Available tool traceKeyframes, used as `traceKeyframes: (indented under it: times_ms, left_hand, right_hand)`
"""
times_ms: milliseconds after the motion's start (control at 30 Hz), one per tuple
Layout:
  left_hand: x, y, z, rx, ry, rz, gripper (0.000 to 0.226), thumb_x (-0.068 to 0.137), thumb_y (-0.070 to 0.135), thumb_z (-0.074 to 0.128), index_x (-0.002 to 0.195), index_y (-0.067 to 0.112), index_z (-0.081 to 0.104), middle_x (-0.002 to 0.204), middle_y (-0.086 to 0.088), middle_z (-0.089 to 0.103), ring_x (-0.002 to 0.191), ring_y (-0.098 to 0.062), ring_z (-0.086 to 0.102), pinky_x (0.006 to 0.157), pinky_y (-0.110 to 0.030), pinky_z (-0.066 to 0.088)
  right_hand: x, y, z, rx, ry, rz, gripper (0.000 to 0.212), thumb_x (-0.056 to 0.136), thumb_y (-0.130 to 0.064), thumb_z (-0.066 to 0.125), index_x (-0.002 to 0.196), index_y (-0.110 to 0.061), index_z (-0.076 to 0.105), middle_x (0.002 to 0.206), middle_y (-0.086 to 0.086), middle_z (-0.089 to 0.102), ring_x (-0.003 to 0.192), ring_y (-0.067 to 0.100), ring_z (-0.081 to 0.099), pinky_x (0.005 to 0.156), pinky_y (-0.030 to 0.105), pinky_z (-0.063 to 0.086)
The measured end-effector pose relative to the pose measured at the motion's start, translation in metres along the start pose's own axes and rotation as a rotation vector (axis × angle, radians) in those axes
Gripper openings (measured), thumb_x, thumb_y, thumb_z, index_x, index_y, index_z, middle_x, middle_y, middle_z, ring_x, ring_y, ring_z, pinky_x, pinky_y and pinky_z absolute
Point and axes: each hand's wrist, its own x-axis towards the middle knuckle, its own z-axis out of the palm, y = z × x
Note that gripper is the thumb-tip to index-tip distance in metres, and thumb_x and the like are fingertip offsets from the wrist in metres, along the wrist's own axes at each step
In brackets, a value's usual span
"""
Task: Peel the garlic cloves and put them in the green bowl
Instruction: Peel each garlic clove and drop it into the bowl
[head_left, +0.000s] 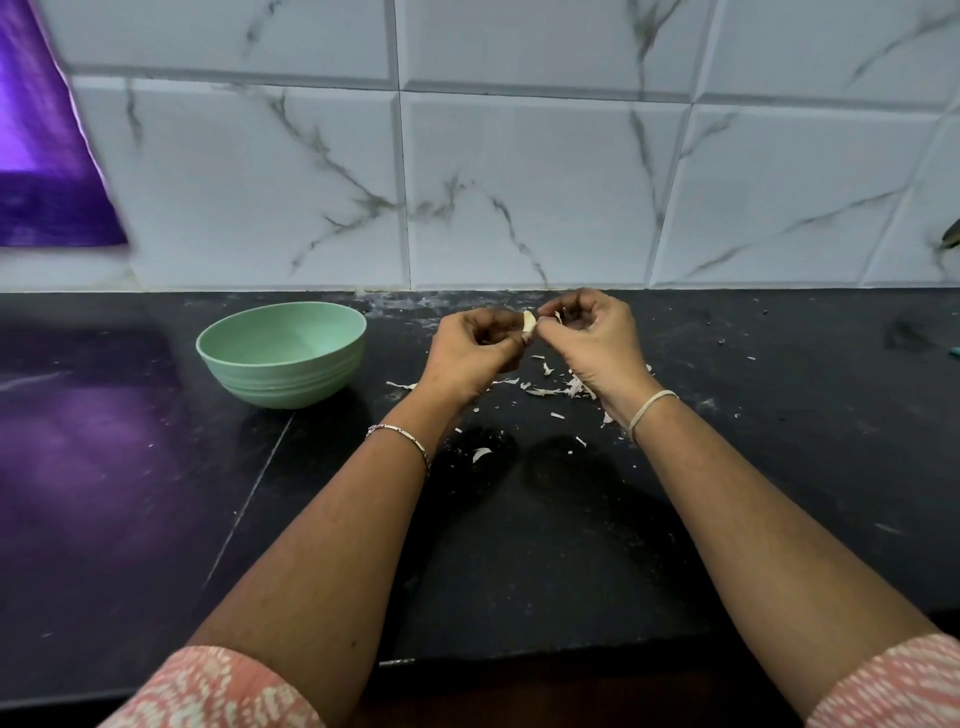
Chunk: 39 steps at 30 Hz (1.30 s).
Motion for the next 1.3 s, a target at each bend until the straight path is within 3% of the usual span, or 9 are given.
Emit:
traceKeyframes:
  times_ms: [133,267,333,467,567,767,933,1167,1300]
  left_hand:
    - [-0.001,-0.001,0.001,-0.059,-0.005,-0.051,0.018,0.093,0.002,0.061,0.110,-0.003,0.066,0.081,-0.005,0.066,0.063,-0.007,0.058,0.068,-0.019,0.055]
    - [-0.002,0.001,0.001,-0.121,-0.017,-0.067,0.010,0.095,0.004,0.058,0.098,0.007,0.067,0.081,-0.003,0.068,0.062,-0.005,0.059,0.066,-0.018,0.055]
    - [-0.003,0.002,0.001,-0.150,-0.020,-0.083,0.011,0.095,0.004,0.057,0.094,0.010,0.067,0.080,-0.001,0.069,0.060,-0.003,0.060,0.066,-0.018,0.055]
    - [-0.003,0.003,-0.001,-0.232,-0.030,-0.131,0.007,0.094,0.004,0.059,0.096,0.007,0.065,0.075,0.001,0.072,0.058,-0.004,0.061,0.063,-0.018,0.055]
    - [-0.003,0.005,-0.002,-0.254,-0.057,-0.185,0.006,0.094,0.006,0.060,0.093,0.008,0.066,0.076,0.000,0.071,0.059,-0.006,0.060,0.062,-0.019,0.055]
    - [-0.001,0.007,-0.003,-0.229,-0.021,-0.225,0.014,0.092,0.020,0.066,0.091,0.007,0.066,0.073,0.000,0.064,0.057,-0.008,0.055,0.062,-0.024,0.055]
    - [-0.002,0.006,-0.004,-0.224,0.011,-0.088,0.007,0.088,0.002,0.067,0.085,0.009,0.068,0.062,0.003,0.065,0.056,-0.008,0.058,0.063,-0.024,0.054]
    - [0.000,0.004,-0.006,-0.133,0.030,-0.020,0.004,0.090,0.006,0.066,0.087,0.009,0.066,0.080,-0.003,0.066,0.061,-0.006,0.066,0.065,-0.021,0.057]
    - [0.002,0.001,-0.005,-0.077,0.033,0.009,0.005,0.090,0.005,0.066,0.087,0.010,0.067,0.085,-0.008,0.065,0.064,-0.009,0.067,0.067,-0.024,0.058]
  right_hand:
    - [0.007,0.003,-0.009,-0.044,-0.035,-0.029,0.034,0.083,-0.003,0.048,0.067,-0.030,0.063,0.073,-0.008,0.064,0.069,0.014,0.056,0.068,0.032,0.045]
    - [0.011,0.005,-0.015,-0.096,-0.007,0.073,0.025,0.076,-0.037,0.045,0.058,-0.027,0.059,0.065,0.005,0.055,0.062,0.021,0.047,0.064,0.039,0.036]
    - [0.009,0.004,-0.016,-0.117,-0.017,0.116,0.039,0.081,-0.053,0.050,0.059,-0.022,0.060,0.068,0.007,0.061,0.062,0.017,0.051,0.065,0.038,0.040]
    - [0.007,0.003,-0.015,-0.144,-0.110,-0.058,0.016,0.090,-0.016,0.063,0.086,-0.029,0.072,0.104,0.005,0.070,0.086,0.011,0.065,0.079,0.027,0.051]
    - [0.005,0.004,-0.013,-0.223,-0.184,-0.247,0.034,0.083,0.001,0.066,0.101,-0.027,0.072,0.105,-0.001,0.069,0.090,0.010,0.068,0.085,0.026,0.054]
    - [0.000,0.002,-0.012,-0.351,-0.098,-0.259,0.014,0.081,-0.021,0.077,0.095,-0.020,0.076,0.082,-0.005,0.074,0.073,0.008,0.068,0.071,0.020,0.056]
    - [-0.002,0.000,-0.006,-0.224,-0.117,-0.111,0.015,0.081,-0.026,0.078,0.093,-0.016,0.077,0.077,-0.008,0.073,0.069,0.000,0.066,0.065,0.013,0.050]
    - [-0.004,-0.001,-0.002,-0.114,-0.191,0.002,0.009,0.083,-0.029,0.075,0.078,-0.022,0.076,0.073,0.002,0.074,0.075,0.020,0.071,0.079,0.041,0.059]
    - [-0.005,-0.001,-0.002,-0.136,-0.184,-0.005,0.007,0.079,-0.023,0.075,0.073,-0.021,0.076,0.069,0.002,0.073,0.076,0.026,0.072,0.078,0.046,0.059]
